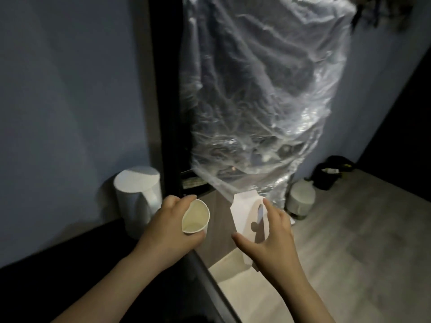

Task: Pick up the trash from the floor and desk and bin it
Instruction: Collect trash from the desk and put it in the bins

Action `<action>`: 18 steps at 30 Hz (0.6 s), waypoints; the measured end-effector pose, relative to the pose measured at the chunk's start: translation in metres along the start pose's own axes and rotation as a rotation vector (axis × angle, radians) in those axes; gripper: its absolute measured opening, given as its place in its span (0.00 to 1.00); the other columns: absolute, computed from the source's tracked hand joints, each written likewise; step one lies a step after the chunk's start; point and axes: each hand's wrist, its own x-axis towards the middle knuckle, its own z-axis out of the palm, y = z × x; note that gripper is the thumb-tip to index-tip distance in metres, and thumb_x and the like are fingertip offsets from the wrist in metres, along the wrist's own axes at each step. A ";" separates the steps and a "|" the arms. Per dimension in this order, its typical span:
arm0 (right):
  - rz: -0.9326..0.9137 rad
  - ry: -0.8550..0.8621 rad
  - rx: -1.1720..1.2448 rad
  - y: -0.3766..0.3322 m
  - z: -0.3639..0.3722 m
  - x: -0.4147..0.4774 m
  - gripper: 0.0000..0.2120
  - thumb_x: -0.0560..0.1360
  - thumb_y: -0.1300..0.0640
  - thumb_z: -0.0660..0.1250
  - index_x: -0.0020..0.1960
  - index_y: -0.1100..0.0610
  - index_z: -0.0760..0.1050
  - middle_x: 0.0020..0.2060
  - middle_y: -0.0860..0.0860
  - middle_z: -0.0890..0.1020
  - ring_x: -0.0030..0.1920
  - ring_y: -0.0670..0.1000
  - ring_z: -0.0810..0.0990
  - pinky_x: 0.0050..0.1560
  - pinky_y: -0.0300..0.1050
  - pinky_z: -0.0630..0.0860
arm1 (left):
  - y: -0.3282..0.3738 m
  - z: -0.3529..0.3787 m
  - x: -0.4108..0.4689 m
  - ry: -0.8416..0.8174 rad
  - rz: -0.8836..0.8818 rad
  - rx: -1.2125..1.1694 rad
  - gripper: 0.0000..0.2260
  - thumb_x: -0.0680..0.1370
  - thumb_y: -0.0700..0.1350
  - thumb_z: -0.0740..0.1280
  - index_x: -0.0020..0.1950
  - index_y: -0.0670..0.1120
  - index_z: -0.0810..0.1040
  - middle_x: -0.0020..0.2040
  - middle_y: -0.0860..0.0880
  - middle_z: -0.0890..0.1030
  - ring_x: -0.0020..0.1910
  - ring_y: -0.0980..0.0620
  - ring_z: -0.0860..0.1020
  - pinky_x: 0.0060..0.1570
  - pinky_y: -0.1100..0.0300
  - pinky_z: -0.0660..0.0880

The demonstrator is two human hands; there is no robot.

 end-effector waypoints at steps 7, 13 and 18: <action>0.071 0.298 -0.048 0.047 -0.159 -0.007 0.48 0.56 0.36 0.71 0.74 0.41 0.57 0.55 0.34 0.61 0.61 0.38 0.63 0.57 0.38 0.66 | 0.148 0.070 0.035 -0.117 0.250 -0.075 0.37 0.63 0.58 0.72 0.71 0.56 0.67 0.59 0.54 0.67 0.60 0.53 0.71 0.56 0.63 0.67; 0.112 0.507 -0.138 0.076 -0.262 0.001 0.47 0.60 0.40 0.73 0.75 0.42 0.55 0.59 0.36 0.60 0.66 0.46 0.64 0.62 0.42 0.66 | 0.252 0.123 0.065 -0.174 0.438 -0.152 0.39 0.58 0.63 0.64 0.70 0.58 0.66 0.58 0.56 0.66 0.56 0.56 0.71 0.51 0.64 0.66; 0.112 0.639 -0.231 0.092 -0.334 0.032 0.47 0.63 0.41 0.74 0.76 0.44 0.55 0.68 0.43 0.61 0.69 0.50 0.65 0.64 0.45 0.68 | 0.321 0.157 0.112 -0.169 0.595 -0.214 0.36 0.62 0.62 0.66 0.70 0.60 0.66 0.56 0.57 0.67 0.52 0.59 0.69 0.48 0.65 0.63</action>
